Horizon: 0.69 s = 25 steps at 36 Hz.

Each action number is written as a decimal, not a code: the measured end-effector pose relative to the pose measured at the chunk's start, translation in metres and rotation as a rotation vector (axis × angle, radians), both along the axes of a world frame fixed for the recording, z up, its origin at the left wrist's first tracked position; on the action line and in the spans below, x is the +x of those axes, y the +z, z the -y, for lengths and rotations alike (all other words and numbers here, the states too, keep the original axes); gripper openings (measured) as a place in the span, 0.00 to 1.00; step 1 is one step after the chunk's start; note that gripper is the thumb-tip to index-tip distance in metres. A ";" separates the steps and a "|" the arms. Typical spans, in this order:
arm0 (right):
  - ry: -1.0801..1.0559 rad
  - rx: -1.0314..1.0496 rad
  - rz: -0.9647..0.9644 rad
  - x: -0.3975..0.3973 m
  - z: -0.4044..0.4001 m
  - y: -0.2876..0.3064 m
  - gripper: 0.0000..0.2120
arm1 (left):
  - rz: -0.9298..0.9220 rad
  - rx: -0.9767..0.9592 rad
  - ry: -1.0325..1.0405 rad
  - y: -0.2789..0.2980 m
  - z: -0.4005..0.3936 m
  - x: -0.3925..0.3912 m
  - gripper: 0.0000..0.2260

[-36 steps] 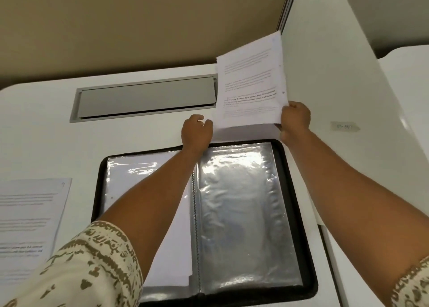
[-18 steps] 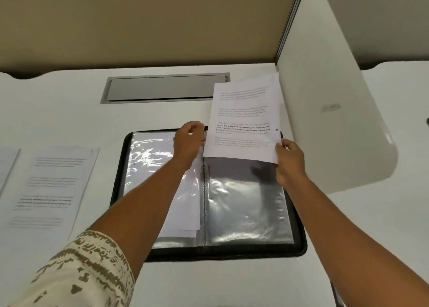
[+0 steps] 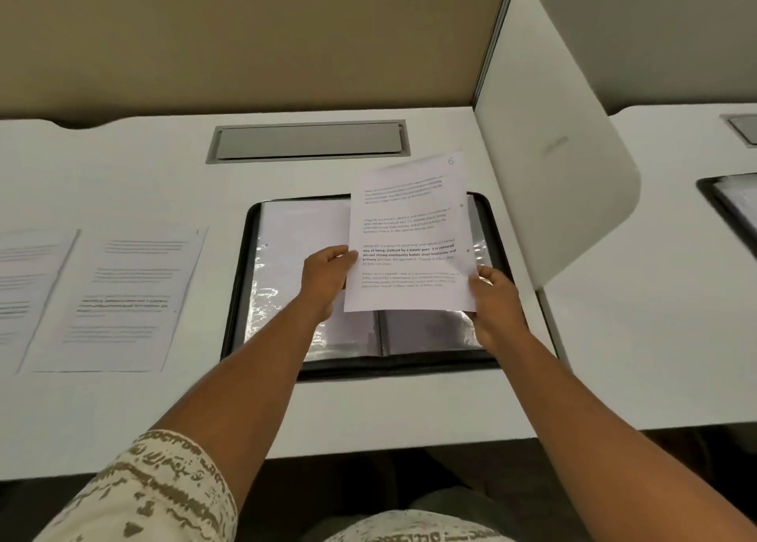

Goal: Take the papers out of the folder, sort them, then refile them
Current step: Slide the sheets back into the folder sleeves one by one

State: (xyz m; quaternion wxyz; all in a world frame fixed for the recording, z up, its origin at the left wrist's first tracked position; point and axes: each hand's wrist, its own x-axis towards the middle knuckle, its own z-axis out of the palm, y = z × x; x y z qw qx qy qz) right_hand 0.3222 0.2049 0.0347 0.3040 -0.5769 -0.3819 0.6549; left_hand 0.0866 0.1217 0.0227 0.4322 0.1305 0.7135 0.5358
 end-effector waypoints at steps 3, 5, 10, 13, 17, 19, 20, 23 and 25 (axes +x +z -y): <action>0.008 -0.002 0.024 0.009 0.022 0.000 0.07 | 0.011 -0.015 -0.055 -0.001 0.021 0.009 0.05; 0.028 0.000 0.050 0.017 0.033 -0.004 0.08 | 0.018 -0.027 -0.074 -0.002 0.033 0.014 0.06; 0.141 -0.020 0.092 0.046 0.049 -0.010 0.11 | 0.068 -0.026 -0.095 -0.004 0.061 0.030 0.06; 0.216 -0.033 0.074 0.058 0.042 -0.004 0.11 | 0.089 -0.032 -0.115 -0.003 0.072 0.037 0.06; 0.214 -0.035 0.018 0.066 0.025 0.004 0.14 | 0.136 -0.067 -0.157 0.000 0.086 0.048 0.07; 0.228 -0.049 0.010 0.070 0.017 0.006 0.14 | 0.166 -0.074 -0.180 0.002 0.091 0.055 0.07; 0.237 -0.062 0.005 0.073 0.015 0.006 0.14 | 0.176 -0.075 -0.197 0.002 0.093 0.058 0.08; 0.264 -0.090 0.004 0.083 0.012 0.002 0.11 | 0.197 -0.088 -0.259 0.000 0.100 0.071 0.08; 0.282 -0.090 0.014 0.091 0.013 -0.004 0.10 | 0.226 -0.094 -0.279 -0.003 0.104 0.080 0.08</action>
